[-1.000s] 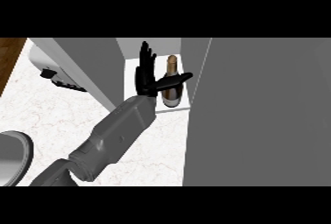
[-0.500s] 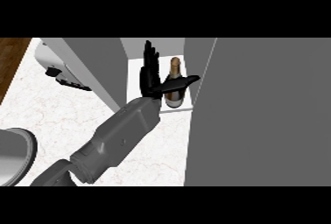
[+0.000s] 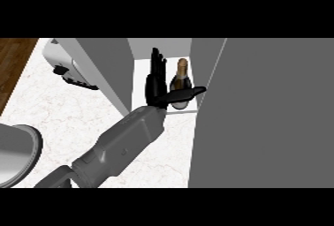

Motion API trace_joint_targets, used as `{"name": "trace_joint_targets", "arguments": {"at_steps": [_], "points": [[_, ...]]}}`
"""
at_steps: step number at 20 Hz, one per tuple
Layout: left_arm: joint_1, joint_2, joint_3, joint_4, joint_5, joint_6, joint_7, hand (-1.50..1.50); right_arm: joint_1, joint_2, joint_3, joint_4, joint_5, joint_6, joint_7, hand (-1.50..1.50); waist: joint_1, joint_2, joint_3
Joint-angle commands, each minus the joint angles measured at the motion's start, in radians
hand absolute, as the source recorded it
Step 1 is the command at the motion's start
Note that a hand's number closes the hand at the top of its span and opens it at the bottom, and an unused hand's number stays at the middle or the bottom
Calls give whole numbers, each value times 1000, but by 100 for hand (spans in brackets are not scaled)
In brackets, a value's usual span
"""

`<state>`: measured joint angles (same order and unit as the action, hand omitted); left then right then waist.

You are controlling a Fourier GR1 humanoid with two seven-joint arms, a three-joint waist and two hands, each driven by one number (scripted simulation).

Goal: Pick up the wine, place it into the cabinet and close the cabinet

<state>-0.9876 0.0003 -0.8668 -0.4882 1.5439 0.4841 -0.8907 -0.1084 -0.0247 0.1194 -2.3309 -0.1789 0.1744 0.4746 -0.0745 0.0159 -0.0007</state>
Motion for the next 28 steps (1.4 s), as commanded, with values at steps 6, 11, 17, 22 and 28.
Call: {"name": "trace_joint_targets", "arguments": {"at_steps": [6,11,17,22,28], "points": [[90,0,-81,-147,-18,55,-41,-150,-24,5,-20,56,30,-24,-7,-150,47,-11,0],[129,0,-78,-168,-71,55,-77,-150,15,-19,-44,-11,-2,-8,10,-150,53,-13,0],[215,0,-54,-276,-161,86,-81,-150,-9,-38,-87,2,-24,-9,21,-150,69,-16,1],[266,141,-36,-407,-248,40,10,-150,-30,-1,-31,-11,30,-67,75,-150,80,-18,0],[381,172,-61,-614,-364,73,49,-150,8,-47,-103,-48,-44,-13,42,-150,79,-19,1]]}}
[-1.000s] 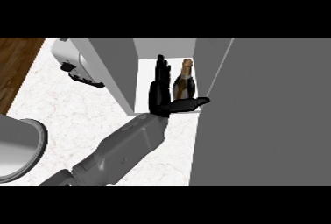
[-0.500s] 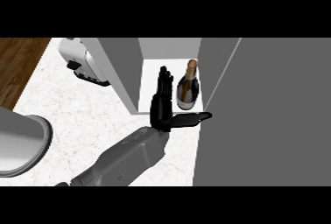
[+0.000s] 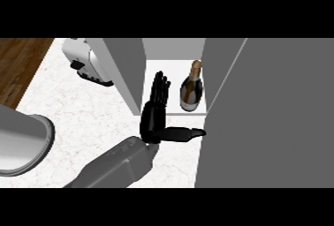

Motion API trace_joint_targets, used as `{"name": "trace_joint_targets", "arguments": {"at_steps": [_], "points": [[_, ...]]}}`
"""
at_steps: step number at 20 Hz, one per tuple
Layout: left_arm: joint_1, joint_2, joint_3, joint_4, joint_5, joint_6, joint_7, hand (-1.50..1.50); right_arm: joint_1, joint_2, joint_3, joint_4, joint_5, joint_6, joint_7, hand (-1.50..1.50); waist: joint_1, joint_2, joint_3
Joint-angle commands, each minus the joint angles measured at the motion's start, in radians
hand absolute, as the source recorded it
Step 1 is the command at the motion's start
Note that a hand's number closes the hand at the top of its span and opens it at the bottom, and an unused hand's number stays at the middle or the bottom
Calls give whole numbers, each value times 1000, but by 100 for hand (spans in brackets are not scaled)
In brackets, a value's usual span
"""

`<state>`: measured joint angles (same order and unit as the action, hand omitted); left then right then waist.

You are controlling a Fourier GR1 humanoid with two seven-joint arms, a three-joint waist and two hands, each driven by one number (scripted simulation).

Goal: Pick up the wine, place it into the cabinet and close the cabinet

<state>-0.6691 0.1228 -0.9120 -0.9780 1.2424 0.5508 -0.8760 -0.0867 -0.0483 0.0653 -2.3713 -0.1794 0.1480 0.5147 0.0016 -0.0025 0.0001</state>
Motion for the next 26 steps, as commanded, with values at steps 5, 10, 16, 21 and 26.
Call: {"name": "trace_joint_targets", "arguments": {"at_steps": [5,10,16,21,26], "points": [[151,178,2,-310,-135,-16,92,-150,28,-7,-9,-31,24,3,-20,-150,2,-1,0],[238,305,-12,-518,-174,-11,126,-150,61,-69,-18,-46,-93,101,5,150,3,-2,1],[391,484,-6,-720,-206,-86,137,150,109,-129,-7,-53,-141,230,-54,150,9,-2,1],[507,626,60,-832,-191,-176,120,150,105,-122,66,-123,-229,211,63,150,13,-4,-1],[620,714,133,-850,-171,-282,83,150,142,-54,238,-131,-143,212,36,150,10,-3,-1]]}}
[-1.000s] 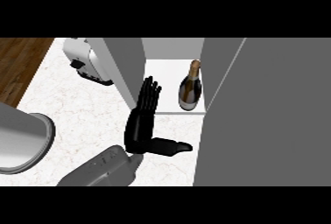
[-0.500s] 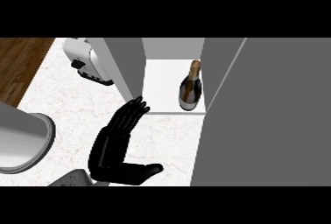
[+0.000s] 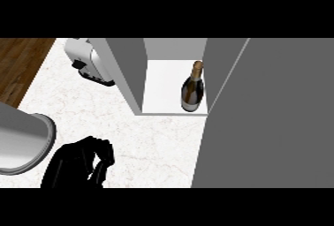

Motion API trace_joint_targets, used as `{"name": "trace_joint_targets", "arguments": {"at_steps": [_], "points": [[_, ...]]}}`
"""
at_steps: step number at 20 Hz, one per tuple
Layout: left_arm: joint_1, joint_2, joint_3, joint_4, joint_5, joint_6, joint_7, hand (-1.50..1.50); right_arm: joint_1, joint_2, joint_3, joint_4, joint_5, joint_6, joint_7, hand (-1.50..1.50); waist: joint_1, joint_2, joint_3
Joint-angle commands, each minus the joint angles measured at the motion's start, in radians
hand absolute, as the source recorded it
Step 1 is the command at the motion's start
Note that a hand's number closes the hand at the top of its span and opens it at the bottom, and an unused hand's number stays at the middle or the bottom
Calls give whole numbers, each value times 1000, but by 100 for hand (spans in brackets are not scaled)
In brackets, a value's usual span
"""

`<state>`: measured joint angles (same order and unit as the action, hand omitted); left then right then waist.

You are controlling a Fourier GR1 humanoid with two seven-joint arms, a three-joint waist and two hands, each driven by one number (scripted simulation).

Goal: Pick up the wine, place it into the cabinet and close the cabinet

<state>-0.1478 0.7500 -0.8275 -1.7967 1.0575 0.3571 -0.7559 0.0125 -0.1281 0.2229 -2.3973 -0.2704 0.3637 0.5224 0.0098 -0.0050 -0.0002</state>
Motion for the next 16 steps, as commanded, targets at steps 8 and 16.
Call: {"name": "trace_joint_targets", "arguments": {"at_steps": [8,16], "points": [[286,230,188,-94,83,-210,-99,-150,-55,125,420,-146,80,-132,212,150,9,-5,-3],[425,321,334,-32,185,-338,-144,-150,-258,127,707,94,253,-375,169,150,26,-7,-4]]}}
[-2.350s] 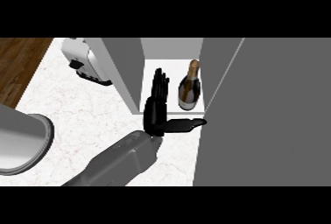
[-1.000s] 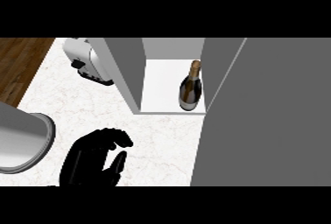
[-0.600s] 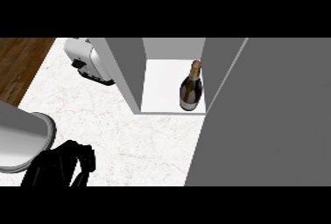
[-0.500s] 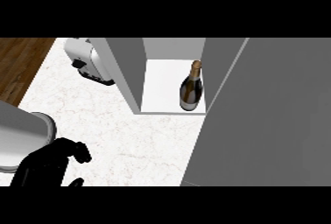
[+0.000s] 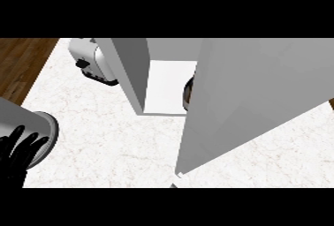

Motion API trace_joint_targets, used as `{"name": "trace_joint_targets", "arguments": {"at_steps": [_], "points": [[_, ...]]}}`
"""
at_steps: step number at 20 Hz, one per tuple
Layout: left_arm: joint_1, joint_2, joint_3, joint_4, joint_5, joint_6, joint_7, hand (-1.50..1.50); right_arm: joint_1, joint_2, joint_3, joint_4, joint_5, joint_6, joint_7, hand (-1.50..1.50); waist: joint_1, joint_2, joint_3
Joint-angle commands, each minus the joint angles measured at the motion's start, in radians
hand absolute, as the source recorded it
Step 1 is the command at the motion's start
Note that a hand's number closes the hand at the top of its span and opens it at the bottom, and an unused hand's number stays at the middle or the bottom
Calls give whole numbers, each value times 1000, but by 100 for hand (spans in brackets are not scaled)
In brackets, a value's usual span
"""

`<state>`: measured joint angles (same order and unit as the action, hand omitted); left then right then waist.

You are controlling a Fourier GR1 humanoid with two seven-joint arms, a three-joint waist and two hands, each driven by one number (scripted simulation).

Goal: Pick up the wine, place it into the cabinet and close the cabinet

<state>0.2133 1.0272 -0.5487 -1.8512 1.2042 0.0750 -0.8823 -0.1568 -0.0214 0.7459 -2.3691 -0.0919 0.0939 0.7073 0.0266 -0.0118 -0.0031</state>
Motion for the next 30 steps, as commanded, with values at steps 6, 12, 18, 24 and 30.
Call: {"name": "trace_joint_targets", "arguments": {"at_steps": [6,12,18,24,30], "points": [[149,88,108,100,40,-189,-68,-150,-291,18,236,121,122,-343,0,150,18,-2,-3],[183,156,183,127,65,-280,-69,-150,-395,14,167,182,149,-517,-71,150,27,1,-3],[209,182,234,174,63,-385,-74,-150,-577,14,19,320,71,-584,-68,150,46,11,-3],[270,203,302,193,90,-443,-55,-150,-813,20,-162,579,-40,-580,-96,150,35,13,1],[324,201,362,183,91,-477,-46,-150,-940,21,-273,850,-189,-458,-248,150,54,17,3]]}}
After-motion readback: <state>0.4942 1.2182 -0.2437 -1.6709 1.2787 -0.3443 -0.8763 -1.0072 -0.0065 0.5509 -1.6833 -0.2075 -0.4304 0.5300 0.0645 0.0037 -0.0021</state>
